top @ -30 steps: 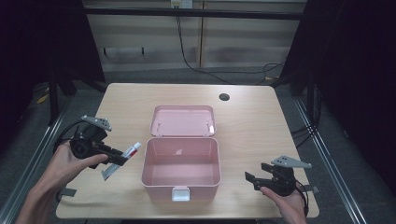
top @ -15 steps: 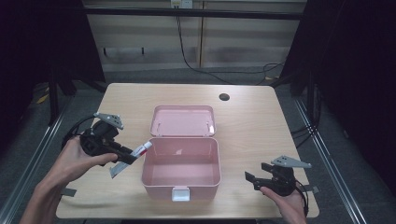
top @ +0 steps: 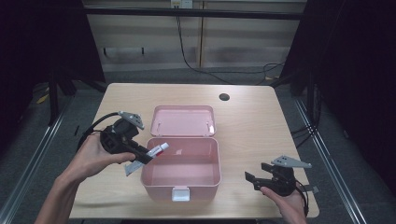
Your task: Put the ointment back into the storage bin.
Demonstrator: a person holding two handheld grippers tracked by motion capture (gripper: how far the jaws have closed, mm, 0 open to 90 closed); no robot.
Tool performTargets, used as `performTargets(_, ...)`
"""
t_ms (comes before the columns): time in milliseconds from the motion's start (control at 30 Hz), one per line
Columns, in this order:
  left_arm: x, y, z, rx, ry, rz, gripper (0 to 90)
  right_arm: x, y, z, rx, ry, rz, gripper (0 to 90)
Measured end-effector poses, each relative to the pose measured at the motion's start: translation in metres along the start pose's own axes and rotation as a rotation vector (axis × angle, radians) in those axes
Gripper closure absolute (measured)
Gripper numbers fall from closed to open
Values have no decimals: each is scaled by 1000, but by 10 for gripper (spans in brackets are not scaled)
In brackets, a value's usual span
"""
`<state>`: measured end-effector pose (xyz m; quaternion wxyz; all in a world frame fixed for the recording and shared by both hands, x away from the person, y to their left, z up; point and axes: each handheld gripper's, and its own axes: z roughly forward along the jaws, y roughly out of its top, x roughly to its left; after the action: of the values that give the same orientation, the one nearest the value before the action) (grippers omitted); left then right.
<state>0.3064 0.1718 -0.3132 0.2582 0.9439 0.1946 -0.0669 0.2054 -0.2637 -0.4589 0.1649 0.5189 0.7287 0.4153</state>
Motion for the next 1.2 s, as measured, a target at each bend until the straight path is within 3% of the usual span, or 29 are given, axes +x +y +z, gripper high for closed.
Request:
performTargets(167,-2,10,6,17,-6,13,711,0,0,0,0,0,0,207)
performTargets(233,-5,13,9,5,-8,0,711,0,0,0,0,0,0,207)
performTargets(267,-4,16,10,19,-16,21,710,0,0,0,0,1,0,207)
performTargets(400,-9,23,15,16,-18,24,710,0,0,0,0,1,-1,207)
performTargets(667,-12,39,29,72,-26,75,710,0,0,0,2,3,0,207)
performTargets(800,-13,46,34,78,-25,58,710,0,0,0,1,2,1,207)
performTargets(833,-12,48,34,93,-29,78,710,0,0,0,0,4,1,207)
performTargets(933,-14,51,38,83,-37,69,710,0,0,0,1,2,1,207)
performTargets(1200,-13,58,51,112,-69,88,709,0,0,0,3,6,1,207)
